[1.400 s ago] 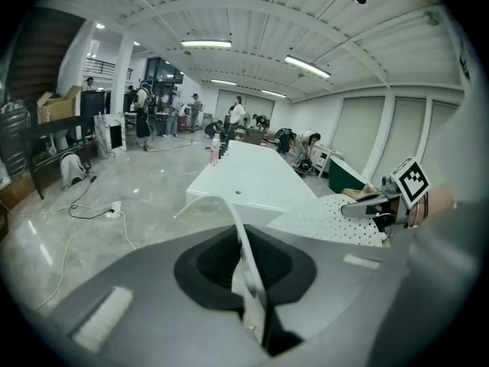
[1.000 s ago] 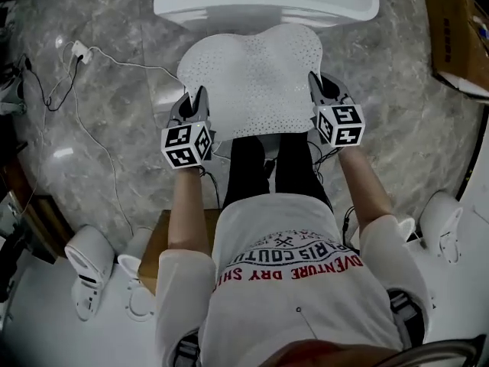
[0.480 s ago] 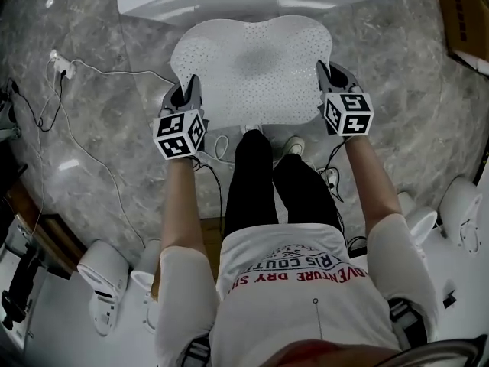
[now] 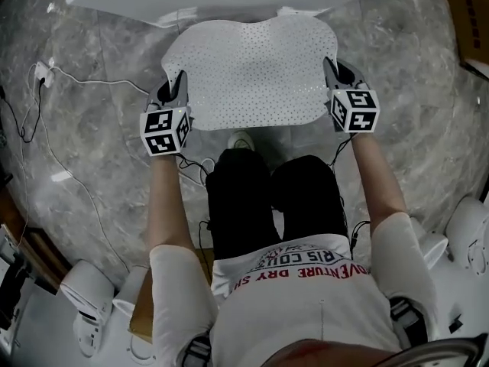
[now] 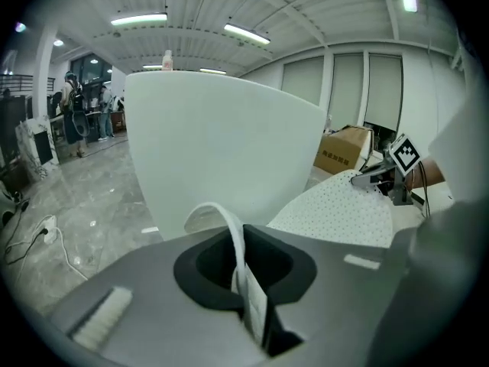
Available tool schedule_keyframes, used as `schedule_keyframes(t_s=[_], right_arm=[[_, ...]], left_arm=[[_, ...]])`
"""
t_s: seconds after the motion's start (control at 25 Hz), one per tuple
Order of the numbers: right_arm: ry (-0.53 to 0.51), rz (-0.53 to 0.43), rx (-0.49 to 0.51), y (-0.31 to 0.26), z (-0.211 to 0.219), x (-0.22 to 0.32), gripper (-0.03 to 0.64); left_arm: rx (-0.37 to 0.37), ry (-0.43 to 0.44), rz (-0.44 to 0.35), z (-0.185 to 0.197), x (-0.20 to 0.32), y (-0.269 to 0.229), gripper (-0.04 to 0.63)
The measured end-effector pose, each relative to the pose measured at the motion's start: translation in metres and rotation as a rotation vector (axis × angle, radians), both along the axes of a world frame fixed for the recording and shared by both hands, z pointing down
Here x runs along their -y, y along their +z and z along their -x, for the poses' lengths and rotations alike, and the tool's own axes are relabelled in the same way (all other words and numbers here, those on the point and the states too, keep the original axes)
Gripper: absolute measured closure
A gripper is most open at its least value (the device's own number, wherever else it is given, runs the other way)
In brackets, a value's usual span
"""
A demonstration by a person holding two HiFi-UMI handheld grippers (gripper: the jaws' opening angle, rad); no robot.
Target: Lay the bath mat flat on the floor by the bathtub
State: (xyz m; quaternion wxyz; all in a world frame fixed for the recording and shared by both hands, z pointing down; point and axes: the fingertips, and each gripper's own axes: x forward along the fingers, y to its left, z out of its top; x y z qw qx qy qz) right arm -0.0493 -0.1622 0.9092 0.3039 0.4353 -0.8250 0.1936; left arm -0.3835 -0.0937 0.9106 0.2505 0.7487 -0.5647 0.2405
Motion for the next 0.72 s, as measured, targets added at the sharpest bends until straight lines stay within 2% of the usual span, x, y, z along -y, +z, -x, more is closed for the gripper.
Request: schedule_keyframes(t_s=[0.12,0.28,0.36,0.56,0.72], right_arm=[[0.012,-0.015,0.006,0.032,-0.009,0.002,0.603],[-0.016,-0.054,0.034,0.059,-0.011,0.009,0.603],[-0.04,-0.067,0.034,0.077,-0.014,0.014,0.602],[-0.059,-0.02,-0.021,0.136,-0.021,0.013,0.602],[-0.061,0.043,-0.09,0.177,-0.03,0.007,0.601]], left_arm=[[-0.003,-0.022,-0.044,0.004,-0.001,0.026,0.574],[0.018,0.005,-0.102,0.006,-0.001,0.054,0.574],[0.019,0.012,-0.107,0.006,-0.001,0.077,0.574],[0.057,0.036,0.0,0.004,-0.01,0.157,0.571],[0.106,0.032,0.086,0.005,-0.024,0.198,0.569]])
